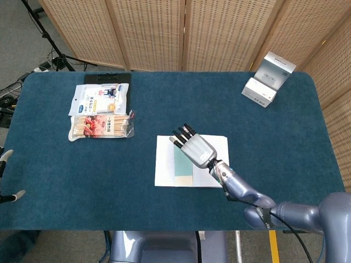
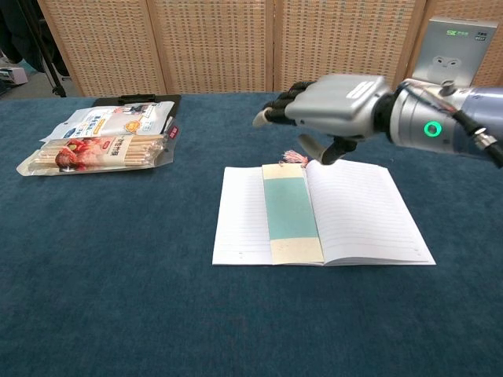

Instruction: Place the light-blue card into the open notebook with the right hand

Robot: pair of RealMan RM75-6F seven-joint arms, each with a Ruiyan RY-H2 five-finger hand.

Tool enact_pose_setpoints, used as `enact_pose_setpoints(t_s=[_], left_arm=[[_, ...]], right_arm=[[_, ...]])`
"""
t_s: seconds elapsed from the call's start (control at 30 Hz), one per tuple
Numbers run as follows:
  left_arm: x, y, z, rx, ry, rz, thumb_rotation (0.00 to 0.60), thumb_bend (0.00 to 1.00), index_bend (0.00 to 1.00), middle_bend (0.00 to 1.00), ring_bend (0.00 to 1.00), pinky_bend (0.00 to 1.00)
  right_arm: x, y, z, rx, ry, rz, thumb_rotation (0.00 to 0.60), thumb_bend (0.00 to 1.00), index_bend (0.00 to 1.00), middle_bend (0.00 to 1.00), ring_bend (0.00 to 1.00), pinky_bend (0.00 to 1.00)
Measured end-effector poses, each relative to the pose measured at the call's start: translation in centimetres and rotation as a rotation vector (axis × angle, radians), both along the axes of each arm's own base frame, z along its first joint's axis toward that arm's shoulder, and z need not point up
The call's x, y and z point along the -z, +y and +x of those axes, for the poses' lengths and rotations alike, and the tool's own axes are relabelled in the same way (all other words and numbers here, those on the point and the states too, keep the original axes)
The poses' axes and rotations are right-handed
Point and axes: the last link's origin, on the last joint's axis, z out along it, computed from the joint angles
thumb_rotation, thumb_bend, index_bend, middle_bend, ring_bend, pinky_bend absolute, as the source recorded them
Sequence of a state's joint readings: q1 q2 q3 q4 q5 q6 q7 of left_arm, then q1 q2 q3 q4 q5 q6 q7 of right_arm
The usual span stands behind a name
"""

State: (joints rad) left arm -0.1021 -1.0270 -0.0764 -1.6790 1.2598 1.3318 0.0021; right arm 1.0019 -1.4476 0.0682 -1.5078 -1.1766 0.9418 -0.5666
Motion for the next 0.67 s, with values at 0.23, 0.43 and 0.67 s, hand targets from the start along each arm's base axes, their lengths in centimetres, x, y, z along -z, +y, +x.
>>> enact_pose_setpoints(t_s=[0.23, 0.43, 0.67], left_arm=[[-0.6, -0.2, -0.1, 0.015, -0.005, 0.031, 0.6, 0.0, 0.0, 0.0, 0.0, 0.0], [-1.3, -1.1, 0.2, 0.041, 0.014, 0.096, 0.6, 0.0, 0.0, 0.0, 0.0, 0.0], [-1.5, -2.4, 0.7, 0.039, 0.025, 0.097, 0.6, 0.0, 0.0, 0.0, 0.0, 0.0]], right_arm=[[-6.4, 1.3, -4.5, 0.067, -0.262, -0.158, 0.6, 0.0, 0.0, 0.0, 0.0, 0.0], [-11.9, 5.7, -13.5, 0.192, -0.47, -0.341, 0.6, 0.0, 0.0, 0.0, 0.0, 0.0], [-13.7, 11.5, -19.2, 0.276, -0.526, -0.417, 0.6, 0.0, 0.0, 0.0, 0.0, 0.0]])
